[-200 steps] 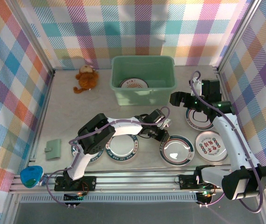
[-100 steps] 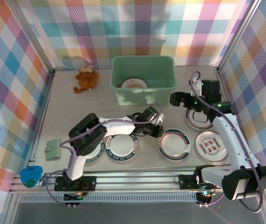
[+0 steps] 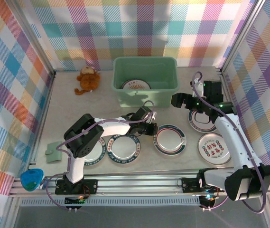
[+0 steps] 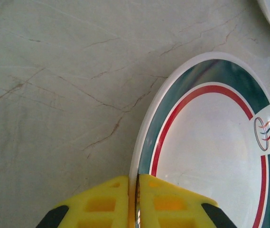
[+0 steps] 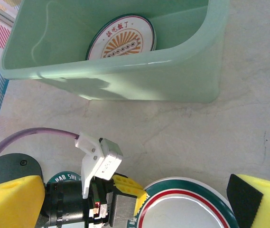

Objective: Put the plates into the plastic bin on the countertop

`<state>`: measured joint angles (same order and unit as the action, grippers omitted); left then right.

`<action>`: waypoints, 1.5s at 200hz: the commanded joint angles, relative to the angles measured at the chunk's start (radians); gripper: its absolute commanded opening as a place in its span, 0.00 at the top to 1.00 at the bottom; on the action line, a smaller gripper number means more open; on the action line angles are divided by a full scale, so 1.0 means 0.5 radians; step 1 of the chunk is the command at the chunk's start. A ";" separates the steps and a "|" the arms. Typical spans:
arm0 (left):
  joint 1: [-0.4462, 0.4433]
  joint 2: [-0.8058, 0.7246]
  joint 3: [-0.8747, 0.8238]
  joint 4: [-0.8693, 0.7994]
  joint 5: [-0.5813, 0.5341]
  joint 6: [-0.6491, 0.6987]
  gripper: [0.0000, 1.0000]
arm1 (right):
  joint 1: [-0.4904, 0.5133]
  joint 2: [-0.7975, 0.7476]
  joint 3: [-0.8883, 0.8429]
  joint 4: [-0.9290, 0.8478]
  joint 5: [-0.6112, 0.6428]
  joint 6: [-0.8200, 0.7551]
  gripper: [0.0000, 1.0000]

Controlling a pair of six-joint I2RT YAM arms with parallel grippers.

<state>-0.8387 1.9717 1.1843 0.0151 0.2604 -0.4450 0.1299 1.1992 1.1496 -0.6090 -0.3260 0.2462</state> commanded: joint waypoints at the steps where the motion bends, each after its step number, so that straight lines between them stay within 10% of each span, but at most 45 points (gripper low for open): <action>1: 0.013 0.027 0.006 0.082 0.036 -0.042 0.85 | -0.011 0.008 0.008 0.058 -0.040 -0.002 0.01; 120: -0.007 0.158 0.122 -0.050 0.236 0.019 0.65 | -0.011 0.007 -0.010 0.061 -0.023 -0.022 0.01; 300: 0.004 -0.423 0.197 -0.338 0.087 0.183 1.00 | -0.012 0.044 0.168 -0.019 0.057 -0.041 0.01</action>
<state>-0.8417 1.8454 1.2285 -0.0952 0.3191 -0.4068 0.1299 1.2106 1.1629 -0.6071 -0.3145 0.2459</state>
